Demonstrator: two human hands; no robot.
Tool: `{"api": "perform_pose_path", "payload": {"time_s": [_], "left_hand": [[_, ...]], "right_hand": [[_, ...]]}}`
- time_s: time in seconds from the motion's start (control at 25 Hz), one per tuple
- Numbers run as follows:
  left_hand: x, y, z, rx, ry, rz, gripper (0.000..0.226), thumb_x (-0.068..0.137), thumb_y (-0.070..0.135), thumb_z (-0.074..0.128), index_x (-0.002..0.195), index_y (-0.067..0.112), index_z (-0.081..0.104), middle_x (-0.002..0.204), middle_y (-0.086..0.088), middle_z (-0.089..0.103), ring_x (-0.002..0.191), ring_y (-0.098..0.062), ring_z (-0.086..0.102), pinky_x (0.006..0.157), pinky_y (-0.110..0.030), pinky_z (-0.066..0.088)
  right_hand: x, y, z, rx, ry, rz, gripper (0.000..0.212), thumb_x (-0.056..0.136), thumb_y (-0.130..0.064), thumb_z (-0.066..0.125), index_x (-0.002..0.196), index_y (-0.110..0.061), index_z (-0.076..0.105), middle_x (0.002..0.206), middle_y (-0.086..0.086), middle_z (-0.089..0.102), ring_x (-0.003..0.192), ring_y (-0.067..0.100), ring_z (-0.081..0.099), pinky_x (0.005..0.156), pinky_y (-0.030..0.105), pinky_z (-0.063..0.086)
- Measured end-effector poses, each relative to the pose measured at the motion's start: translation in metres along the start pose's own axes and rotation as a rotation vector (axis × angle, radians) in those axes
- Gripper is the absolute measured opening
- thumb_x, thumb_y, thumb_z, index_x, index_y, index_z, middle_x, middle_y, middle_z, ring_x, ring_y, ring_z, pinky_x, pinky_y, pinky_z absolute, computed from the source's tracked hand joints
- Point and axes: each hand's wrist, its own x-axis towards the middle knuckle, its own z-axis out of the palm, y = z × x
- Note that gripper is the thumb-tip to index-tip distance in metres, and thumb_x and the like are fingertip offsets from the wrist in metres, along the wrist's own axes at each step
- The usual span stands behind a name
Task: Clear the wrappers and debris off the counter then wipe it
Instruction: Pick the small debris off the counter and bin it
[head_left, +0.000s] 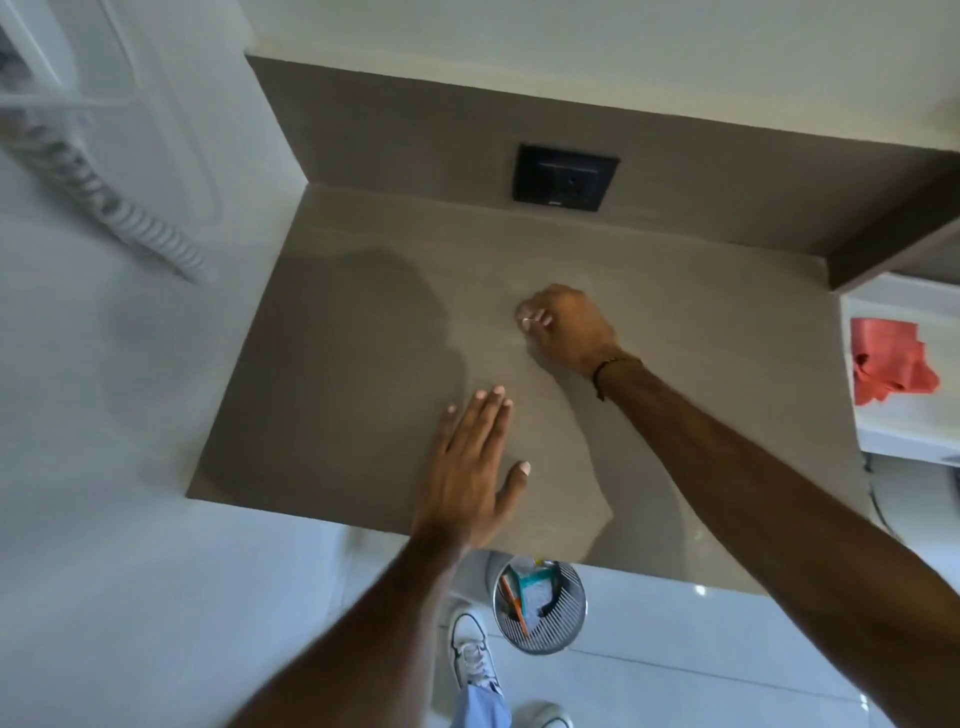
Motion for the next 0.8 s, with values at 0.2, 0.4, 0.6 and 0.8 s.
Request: {"api": "perform_pose_path", "payload": {"time_s": [0.2,0.4,0.6,0.8], "left_hand": [[0.001,0.001,-0.002,0.089,-0.009,0.014,0.074,0.100,0.053,0.037,0.162,0.014,0.028,0.174,-0.005,0.024,0.161,-0.025,0.024,0.129,-0.052,0.025],[-0.001,0.006,-0.004,0.099,0.013,0.022,0.074,0.100,0.050,0.036,0.162,0.011,0.028,0.173,-0.008,0.025,0.161,-0.026,0.023,0.130,-0.053,0.022],[-0.004,0.008,-0.001,0.162,0.038,0.038,0.072,0.102,0.049,0.031,0.162,0.009,0.025,0.173,-0.010,0.024,0.161,-0.028,0.024,0.129,-0.056,0.024],[-0.002,0.005,0.001,0.155,0.048,0.049,0.072,0.102,0.050,0.031,0.162,0.011,0.025,0.173,-0.008,0.024,0.161,-0.027,0.024,0.130,-0.055,0.022]], "right_hand": [[-0.151,0.025,-0.001,0.222,0.382,0.072,0.013,0.086,-0.010,0.069,0.095,-0.013,0.079,0.091,0.006,0.074,0.077,0.021,0.069,0.071,0.022,0.049],[-0.299,0.010,0.048,0.399,0.512,0.114,0.003,0.091,-0.024,0.070,0.089,-0.025,0.073,0.087,-0.010,0.072,0.070,-0.005,0.058,0.068,0.009,0.047],[-0.405,0.012,0.143,0.484,0.324,0.394,0.009,0.081,-0.024,0.075,0.088,-0.028,0.072,0.081,-0.012,0.070,0.067,-0.004,0.060,0.064,0.007,0.046],[-0.406,0.035,0.184,0.399,0.145,0.635,0.017,0.078,-0.015,0.076,0.094,-0.019,0.076,0.088,-0.001,0.076,0.073,0.015,0.070,0.066,0.025,0.057]]}}
